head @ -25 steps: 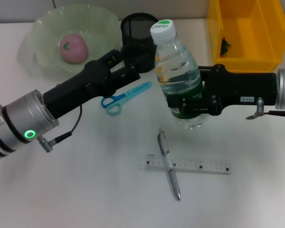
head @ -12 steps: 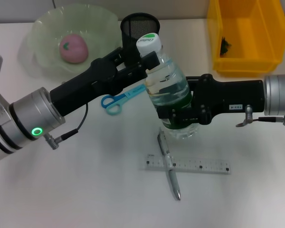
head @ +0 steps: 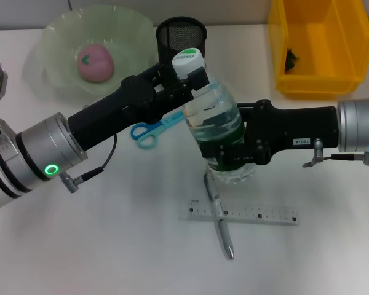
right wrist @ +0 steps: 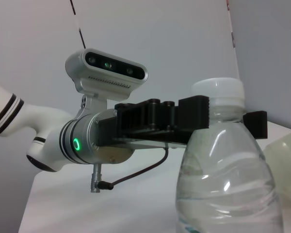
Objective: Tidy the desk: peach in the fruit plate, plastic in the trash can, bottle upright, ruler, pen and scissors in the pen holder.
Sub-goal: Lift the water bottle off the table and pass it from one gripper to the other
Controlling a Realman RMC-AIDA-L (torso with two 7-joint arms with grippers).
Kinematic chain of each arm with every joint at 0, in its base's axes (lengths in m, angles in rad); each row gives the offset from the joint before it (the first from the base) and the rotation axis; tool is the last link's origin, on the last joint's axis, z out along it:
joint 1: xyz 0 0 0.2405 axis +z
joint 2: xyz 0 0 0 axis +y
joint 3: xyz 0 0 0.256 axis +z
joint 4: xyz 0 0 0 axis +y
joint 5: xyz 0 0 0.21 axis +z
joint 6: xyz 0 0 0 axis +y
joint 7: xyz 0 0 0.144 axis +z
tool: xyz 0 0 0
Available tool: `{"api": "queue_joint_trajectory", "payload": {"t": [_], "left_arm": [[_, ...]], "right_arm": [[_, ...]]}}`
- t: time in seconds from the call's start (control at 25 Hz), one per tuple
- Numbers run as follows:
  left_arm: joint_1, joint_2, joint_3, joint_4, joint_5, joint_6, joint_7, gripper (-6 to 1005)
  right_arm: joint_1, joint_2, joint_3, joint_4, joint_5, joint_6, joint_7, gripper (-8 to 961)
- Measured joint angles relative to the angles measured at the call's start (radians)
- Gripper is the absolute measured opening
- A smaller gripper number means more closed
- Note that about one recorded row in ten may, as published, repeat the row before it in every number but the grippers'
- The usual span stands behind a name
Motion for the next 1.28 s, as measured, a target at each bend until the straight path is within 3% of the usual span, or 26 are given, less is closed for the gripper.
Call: {"api": "queue_joint_trajectory", "payload": {"t": [0.08, 0.52, 0.6, 1.28], "left_arm": [[0.0, 0.0, 0.0, 0.0, 0.0, 0.0, 0.0, 776], [-0.014, 0.0, 0.023, 0.001, -0.003, 0.004, 0.001, 526], [-0.015, 0.0, 0.024, 0.001, -0.003, 0.004, 0.001, 423], [-0.015, 0.0, 0.024, 0.0, -0.003, 0.006, 0.0, 424]], "right_arm": [[0.0, 0.0, -0.001, 0.0, 0.0, 0.0, 0.0, 700], [-0.003, 0.0, -0.002, 0.0, 0.001, 0.0, 0.001, 700], [-0.004, 0.0, -0.002, 0.0, 0.002, 0.0, 0.001, 700], [-0.004, 0.0, -0.002, 0.0, 0.001, -0.001, 0.002, 700]]}}
